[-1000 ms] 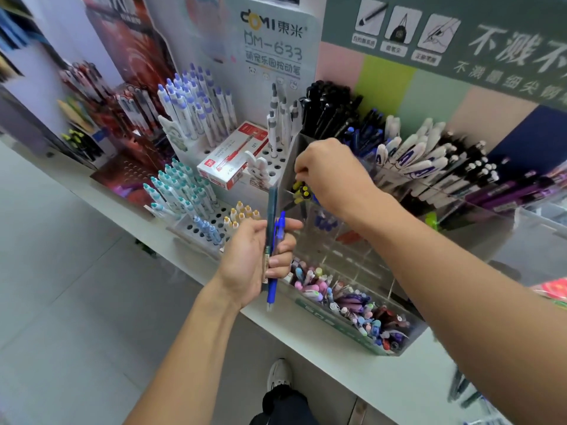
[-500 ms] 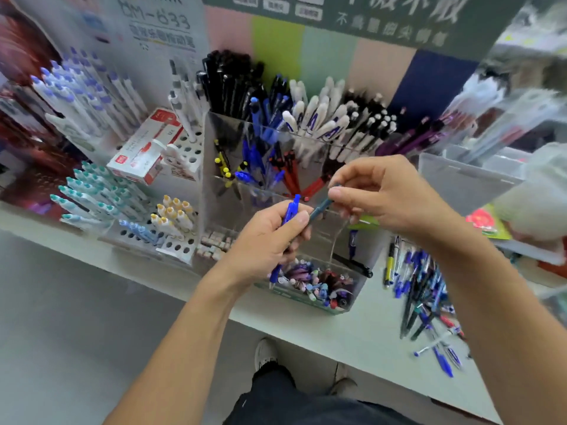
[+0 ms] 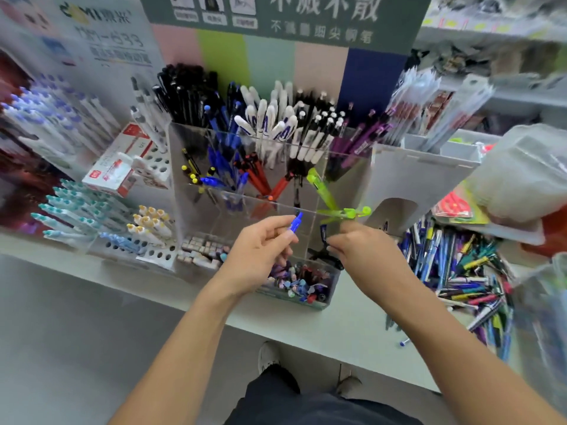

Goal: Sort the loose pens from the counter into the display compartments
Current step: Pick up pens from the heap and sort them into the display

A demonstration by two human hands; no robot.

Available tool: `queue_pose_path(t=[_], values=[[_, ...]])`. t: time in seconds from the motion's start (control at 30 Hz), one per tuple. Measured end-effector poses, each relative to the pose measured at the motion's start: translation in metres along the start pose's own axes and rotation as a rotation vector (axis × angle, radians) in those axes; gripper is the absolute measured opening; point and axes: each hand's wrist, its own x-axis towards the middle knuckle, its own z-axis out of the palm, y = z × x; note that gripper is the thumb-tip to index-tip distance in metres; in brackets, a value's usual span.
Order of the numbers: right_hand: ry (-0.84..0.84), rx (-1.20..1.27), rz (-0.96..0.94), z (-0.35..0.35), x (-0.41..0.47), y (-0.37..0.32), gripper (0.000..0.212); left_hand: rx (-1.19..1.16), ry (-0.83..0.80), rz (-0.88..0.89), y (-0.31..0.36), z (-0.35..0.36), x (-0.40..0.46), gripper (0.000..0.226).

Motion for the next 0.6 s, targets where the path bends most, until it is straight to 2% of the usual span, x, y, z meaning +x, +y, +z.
queue_pose_path(t=[0.13,0.2,0.27,0.3,0.37,0.47,0.6], values=[[-0.134,-0.058,0.061,-0.021,0.001,-0.021,0.006,-0.111,0.203,0.046,0.002,-0.013,-0.006,0.023],[-0.067,0.147,0.076,-0.048,0.003,-0.03,0.017,-0.113,0.25,0.063,0.001,-0.021,-0.008,0.018],[0.162,0.494,0.109,-0.075,0.01,-0.043,0.013,-0.141,0.278,0.105,0.004,-0.028,-0.011,0.015],[0.2,0.604,0.129,-0.084,0.019,-0.05,0.016,-0.164,0.284,0.132,0.006,-0.03,-0.012,0.016],[0.099,0.733,0.138,-0.087,0.041,-0.062,0.021,-0.198,0.275,0.178,0.012,-0.034,-0.013,0.018],[-0.027,0.909,0.088,-0.081,0.071,-0.079,0.008,-0.216,0.276,0.219,0.017,-0.044,-0.013,0.022],[0.147,0.875,0.013,-0.091,0.093,-0.084,0.008,-0.165,0.384,0.231,0.015,-0.069,-0.009,0.031]])
